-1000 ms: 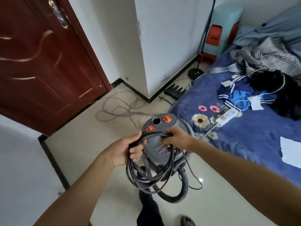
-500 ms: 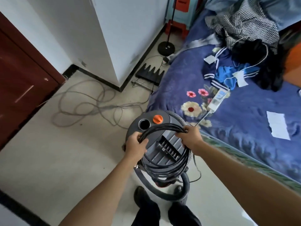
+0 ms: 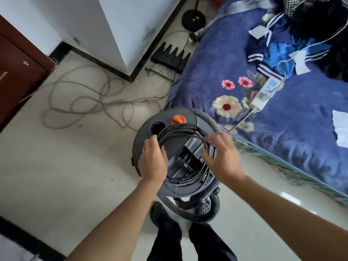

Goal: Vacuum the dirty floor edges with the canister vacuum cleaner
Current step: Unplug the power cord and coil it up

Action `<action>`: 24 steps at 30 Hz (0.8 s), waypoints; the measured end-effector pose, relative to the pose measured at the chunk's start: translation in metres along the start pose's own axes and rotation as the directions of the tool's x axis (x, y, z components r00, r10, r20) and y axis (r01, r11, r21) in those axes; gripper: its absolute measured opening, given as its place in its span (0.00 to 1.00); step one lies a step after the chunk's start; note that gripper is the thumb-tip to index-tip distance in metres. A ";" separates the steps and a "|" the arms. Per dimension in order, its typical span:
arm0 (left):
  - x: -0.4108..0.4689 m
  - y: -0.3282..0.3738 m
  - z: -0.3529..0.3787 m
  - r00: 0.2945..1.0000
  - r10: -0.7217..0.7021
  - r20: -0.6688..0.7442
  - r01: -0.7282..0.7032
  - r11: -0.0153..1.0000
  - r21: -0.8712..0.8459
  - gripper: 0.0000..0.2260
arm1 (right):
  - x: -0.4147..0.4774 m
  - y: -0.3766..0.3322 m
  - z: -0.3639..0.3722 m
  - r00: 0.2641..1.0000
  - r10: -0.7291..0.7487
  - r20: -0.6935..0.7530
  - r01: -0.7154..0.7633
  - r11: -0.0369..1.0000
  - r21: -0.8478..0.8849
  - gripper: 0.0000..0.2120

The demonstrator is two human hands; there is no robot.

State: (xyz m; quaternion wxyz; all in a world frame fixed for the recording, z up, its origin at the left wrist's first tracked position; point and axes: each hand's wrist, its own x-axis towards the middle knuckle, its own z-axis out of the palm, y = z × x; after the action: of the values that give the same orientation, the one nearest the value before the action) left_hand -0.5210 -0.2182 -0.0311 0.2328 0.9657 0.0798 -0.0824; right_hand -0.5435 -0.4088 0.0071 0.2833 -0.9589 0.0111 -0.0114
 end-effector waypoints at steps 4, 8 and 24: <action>0.002 -0.007 0.002 0.992 0.119 -0.036 -0.105 0.956 0.274 0.16 | -0.020 -0.007 0.020 0.906 0.126 0.404 -0.121 0.992 -0.037 0.26; 0.006 -0.021 0.019 0.982 0.133 -0.135 -0.093 0.959 0.268 0.11 | 0.003 -0.012 0.049 0.856 0.198 0.478 -0.142 0.978 -0.151 0.24; -0.021 -0.092 -0.005 0.983 0.106 -0.152 -0.088 0.989 0.117 0.15 | 0.016 -0.045 0.092 0.823 -0.012 0.568 0.179 0.954 -0.239 0.26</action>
State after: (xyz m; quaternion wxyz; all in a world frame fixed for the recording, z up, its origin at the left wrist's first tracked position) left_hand -0.5585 -0.1372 -0.0631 0.1759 0.9833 0.0461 0.0017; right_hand -0.5239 -0.3214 -0.0452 0.1333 -0.9494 -0.1196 0.2578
